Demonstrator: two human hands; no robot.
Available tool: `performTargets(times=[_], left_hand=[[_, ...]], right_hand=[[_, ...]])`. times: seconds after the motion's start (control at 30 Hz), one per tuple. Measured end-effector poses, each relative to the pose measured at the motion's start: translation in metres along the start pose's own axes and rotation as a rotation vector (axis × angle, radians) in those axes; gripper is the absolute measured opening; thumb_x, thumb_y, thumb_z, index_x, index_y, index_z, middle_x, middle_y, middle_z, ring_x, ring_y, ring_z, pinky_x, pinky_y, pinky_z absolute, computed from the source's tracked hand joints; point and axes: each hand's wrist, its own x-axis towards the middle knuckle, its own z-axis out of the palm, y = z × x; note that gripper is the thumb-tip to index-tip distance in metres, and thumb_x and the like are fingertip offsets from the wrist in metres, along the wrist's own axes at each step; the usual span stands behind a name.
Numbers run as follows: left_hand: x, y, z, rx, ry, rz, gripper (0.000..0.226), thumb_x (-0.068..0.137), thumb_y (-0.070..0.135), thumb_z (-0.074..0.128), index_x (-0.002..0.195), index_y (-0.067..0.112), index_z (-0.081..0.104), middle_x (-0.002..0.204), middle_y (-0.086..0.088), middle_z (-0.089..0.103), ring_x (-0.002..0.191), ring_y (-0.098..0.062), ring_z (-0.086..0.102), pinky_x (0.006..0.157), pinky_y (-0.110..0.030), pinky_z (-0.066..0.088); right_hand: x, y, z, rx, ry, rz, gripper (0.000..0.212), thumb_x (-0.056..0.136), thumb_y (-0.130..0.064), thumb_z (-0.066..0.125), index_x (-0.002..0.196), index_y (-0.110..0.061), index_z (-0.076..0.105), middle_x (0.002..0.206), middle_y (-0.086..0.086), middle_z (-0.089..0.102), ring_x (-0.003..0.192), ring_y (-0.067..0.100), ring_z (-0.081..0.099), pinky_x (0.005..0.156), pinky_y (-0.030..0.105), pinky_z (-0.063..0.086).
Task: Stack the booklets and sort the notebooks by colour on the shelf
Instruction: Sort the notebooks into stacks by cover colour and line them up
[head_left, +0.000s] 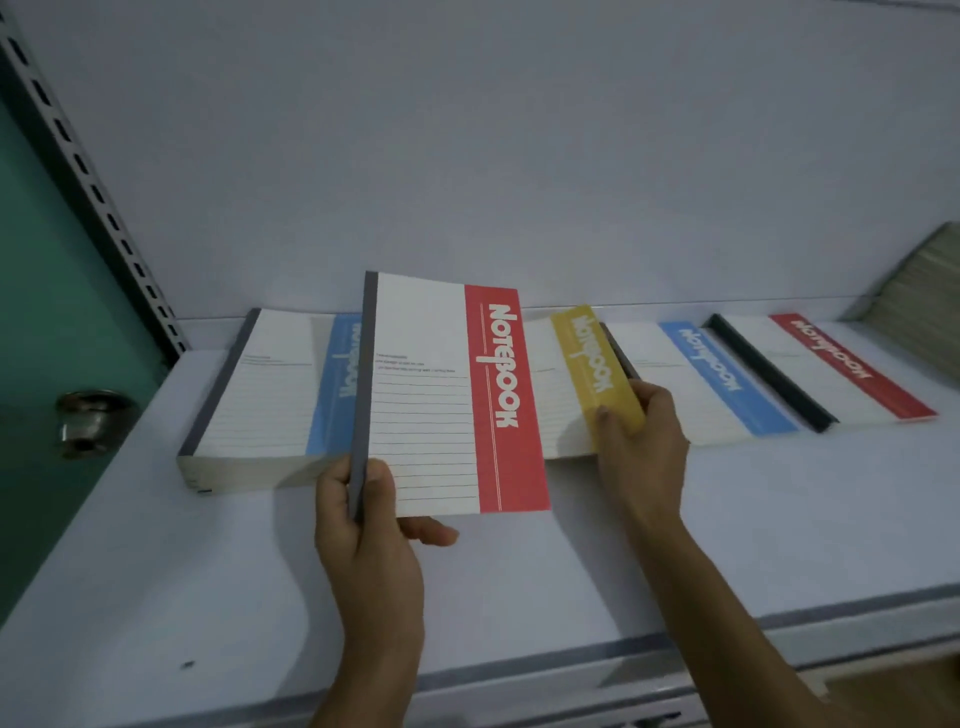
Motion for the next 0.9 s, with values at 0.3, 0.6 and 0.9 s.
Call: performTargets(times=[0.3, 0.6, 0.9], left_hand=[[-0.003, 0.002, 0.000, 0.037, -0.096, -0.053, 0.010, 0.098, 0.022, 0.044, 0.102, 0.021, 0.053, 0.088, 0.010, 0.070, 0.042, -0.014, 0.057, 0.041, -0.020, 0.049], [-0.016, 0.016, 0.019, -0.029, -0.196, -0.027, 0.014, 0.097, 0.026, 0.044, 0.106, 0.026, 0.054, 0.094, 0.012, 0.071, 0.048, -0.020, 0.063, 0.043, -0.018, 0.049], [-0.065, -0.004, 0.108, 0.142, -0.542, 0.052, 0.040, 0.087, 0.035, 0.051, 0.125, 0.036, 0.040, 0.105, 0.032, 0.062, 0.075, -0.009, 0.070, 0.058, -0.024, 0.058]], right_hand=[[0.004, 0.008, 0.016, -0.377, -0.040, -0.076, 0.034, 0.091, -0.031, 0.050, 0.118, -0.011, 0.054, 0.117, 0.009, 0.056, 0.110, 0.023, 0.049, 0.093, 0.043, 0.043], [-0.073, -0.013, -0.028, 0.288, -0.105, 0.000, 0.028, 0.088, -0.051, 0.046, 0.109, -0.035, 0.056, 0.098, -0.020, 0.068, 0.092, 0.002, 0.066, 0.061, 0.010, 0.053], [-0.024, 0.021, -0.097, 0.349, -0.016, 0.083, 0.023, 0.081, -0.049, 0.050, 0.100, -0.036, 0.052, 0.093, -0.025, 0.062, 0.080, -0.011, 0.063, 0.052, 0.006, 0.048]])
